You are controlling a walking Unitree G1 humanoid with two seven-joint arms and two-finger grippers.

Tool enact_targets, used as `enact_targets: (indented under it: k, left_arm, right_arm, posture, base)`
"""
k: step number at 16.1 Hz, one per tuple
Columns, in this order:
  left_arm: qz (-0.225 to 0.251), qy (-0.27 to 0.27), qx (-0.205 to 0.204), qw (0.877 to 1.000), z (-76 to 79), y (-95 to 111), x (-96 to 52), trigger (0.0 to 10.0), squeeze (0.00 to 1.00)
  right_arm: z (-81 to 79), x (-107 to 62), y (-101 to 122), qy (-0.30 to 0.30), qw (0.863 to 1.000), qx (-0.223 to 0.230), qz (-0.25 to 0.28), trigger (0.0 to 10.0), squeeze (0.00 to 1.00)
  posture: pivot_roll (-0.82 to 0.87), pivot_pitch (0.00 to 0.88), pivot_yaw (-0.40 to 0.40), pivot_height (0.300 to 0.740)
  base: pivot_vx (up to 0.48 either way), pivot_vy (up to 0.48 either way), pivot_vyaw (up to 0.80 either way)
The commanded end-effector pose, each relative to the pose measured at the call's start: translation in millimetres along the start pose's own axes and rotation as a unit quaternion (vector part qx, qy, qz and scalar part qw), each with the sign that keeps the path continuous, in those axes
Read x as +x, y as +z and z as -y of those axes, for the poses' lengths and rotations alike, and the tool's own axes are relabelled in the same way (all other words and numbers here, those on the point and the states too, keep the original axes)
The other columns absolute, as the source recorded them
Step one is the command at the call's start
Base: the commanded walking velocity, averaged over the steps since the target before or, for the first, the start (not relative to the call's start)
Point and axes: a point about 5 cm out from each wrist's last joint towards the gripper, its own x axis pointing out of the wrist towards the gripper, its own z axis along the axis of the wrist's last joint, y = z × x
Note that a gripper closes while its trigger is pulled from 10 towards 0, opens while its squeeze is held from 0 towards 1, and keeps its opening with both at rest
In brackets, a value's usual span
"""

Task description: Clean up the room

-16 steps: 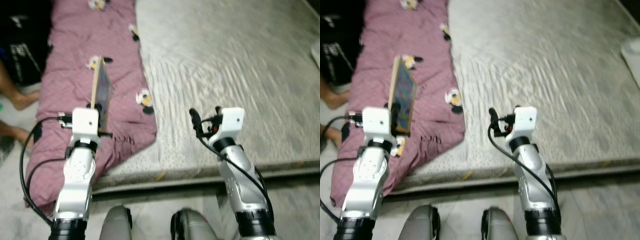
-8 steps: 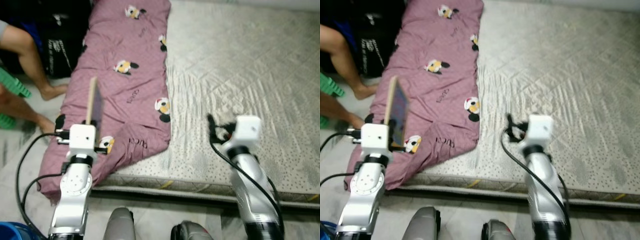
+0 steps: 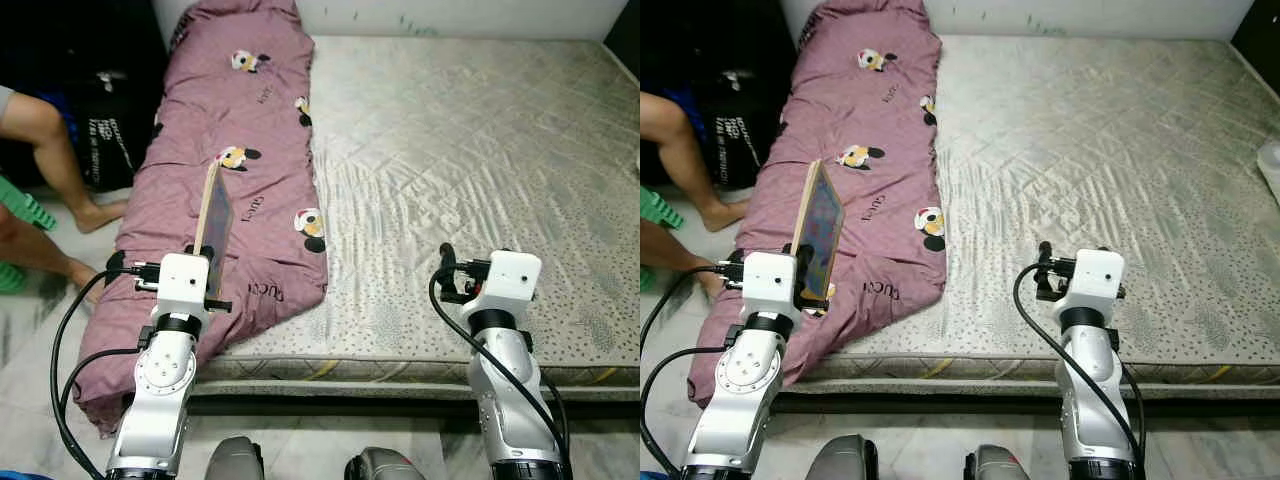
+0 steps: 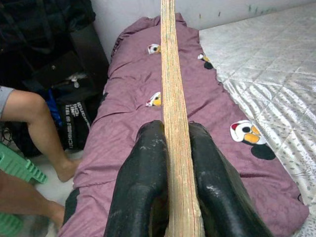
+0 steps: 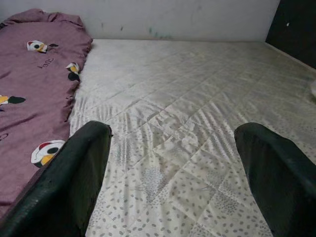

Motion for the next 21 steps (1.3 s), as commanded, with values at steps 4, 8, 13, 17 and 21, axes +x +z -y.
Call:
enact_targets:
  k: [4, 8, 13, 17, 21]
  left_arm:
    - [0.012, -0.014, 0.000, 1.000, -2.4, 1.7, -2.6, 10.0, 0.00]
    - [0.019, -0.012, -0.005, 1.000, -2.3, 5.1, -1.4, 10.0, 0.00]
    - [0.021, -0.009, -0.010, 1.000, -2.1, 6.3, -2.2, 10.0, 0.00]
    - [0.022, -0.008, -0.010, 1.000, -1.1, 6.9, -1.5, 10.0, 0.00]
    - [0.023, -0.005, -0.014, 1.000, 0.2, 7.2, -1.7, 10.0, 0.00]
  right_arm:
    - [5.5, -13.5, -4.8, 0.018, 1.000, -0.004, -0.005, 10.0, 0.00]
    - [4.7, -9.6, -2.6, 0.020, 1.000, 0.002, -0.001, 10.0, 0.00]
    - [2.7, -7.2, -3.4, 0.032, 0.999, -0.003, -0.004, 10.0, 0.00]
    - [3.4, -5.8, -2.5, 0.033, 0.999, -0.009, -0.002, 10.0, 0.00]
    - [1.1, -7.7, -3.9, 0.039, 0.999, -0.012, -0.006, 10.0, 0.00]
  posture:
    - [-0.05, 0.076, 0.024, 0.740]
    - [-0.05, 0.090, 0.014, 0.740]
    - [-0.04, 0.089, 0.001, 0.740]
    - [-0.04, 0.094, -0.005, 0.740]
    - [-0.04, 0.097, -0.012, 0.740]
  base:
    - [0.000, 0.000, 0.00]
    - [0.000, -0.189, 0.00]
    - [0.000, -0.303, 0.00]
    - [0.000, -0.366, 0.00]
    - [0.000, -0.398, 0.00]
